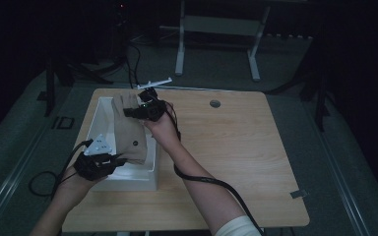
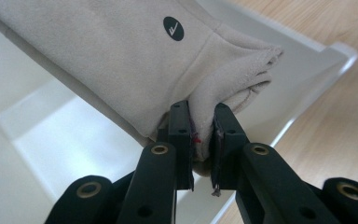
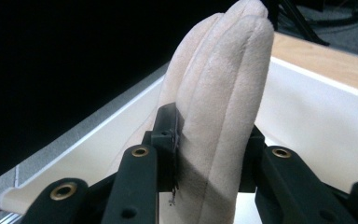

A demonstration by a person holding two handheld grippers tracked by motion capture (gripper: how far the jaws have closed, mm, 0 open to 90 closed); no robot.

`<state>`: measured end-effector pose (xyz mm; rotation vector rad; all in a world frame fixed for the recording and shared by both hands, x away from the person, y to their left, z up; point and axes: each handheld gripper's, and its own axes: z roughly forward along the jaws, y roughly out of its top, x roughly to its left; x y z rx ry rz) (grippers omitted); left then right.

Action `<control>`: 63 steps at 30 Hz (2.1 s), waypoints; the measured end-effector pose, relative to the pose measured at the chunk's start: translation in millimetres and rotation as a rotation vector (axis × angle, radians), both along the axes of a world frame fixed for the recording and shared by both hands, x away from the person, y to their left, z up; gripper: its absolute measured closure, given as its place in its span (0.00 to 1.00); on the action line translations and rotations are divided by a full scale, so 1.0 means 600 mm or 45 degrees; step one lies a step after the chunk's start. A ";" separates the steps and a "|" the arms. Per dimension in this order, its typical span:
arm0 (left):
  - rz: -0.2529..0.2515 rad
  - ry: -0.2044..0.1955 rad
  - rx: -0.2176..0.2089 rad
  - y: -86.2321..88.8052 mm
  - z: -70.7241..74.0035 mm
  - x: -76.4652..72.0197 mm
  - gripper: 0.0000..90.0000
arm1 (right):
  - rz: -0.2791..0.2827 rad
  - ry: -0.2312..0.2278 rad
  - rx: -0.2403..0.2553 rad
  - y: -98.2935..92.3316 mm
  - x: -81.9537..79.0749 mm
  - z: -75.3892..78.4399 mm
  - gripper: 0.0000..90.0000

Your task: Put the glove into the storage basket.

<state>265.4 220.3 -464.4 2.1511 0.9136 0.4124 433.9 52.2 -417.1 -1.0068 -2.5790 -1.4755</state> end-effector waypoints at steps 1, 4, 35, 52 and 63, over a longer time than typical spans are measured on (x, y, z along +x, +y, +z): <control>0.000 0.010 0.000 -0.001 -0.007 0.000 0.90 | 0.000 0.010 -0.003 0.001 0.001 -0.005 0.76; 0.018 0.028 0.000 -0.004 -0.025 0.001 0.90 | 0.006 0.028 -0.040 0.006 0.004 -0.025 0.76; 0.069 0.163 -0.014 -0.006 -0.081 0.024 0.87 | -0.034 0.122 -0.467 0.058 0.031 -0.062 0.70; 0.205 0.128 -0.171 -0.023 -0.070 0.020 0.17 | 0.014 0.032 -0.385 0.040 0.009 -0.044 0.34; 0.281 0.051 -0.281 -0.038 -0.026 0.011 0.12 | 0.079 -0.009 -0.256 -0.035 -0.008 0.000 0.20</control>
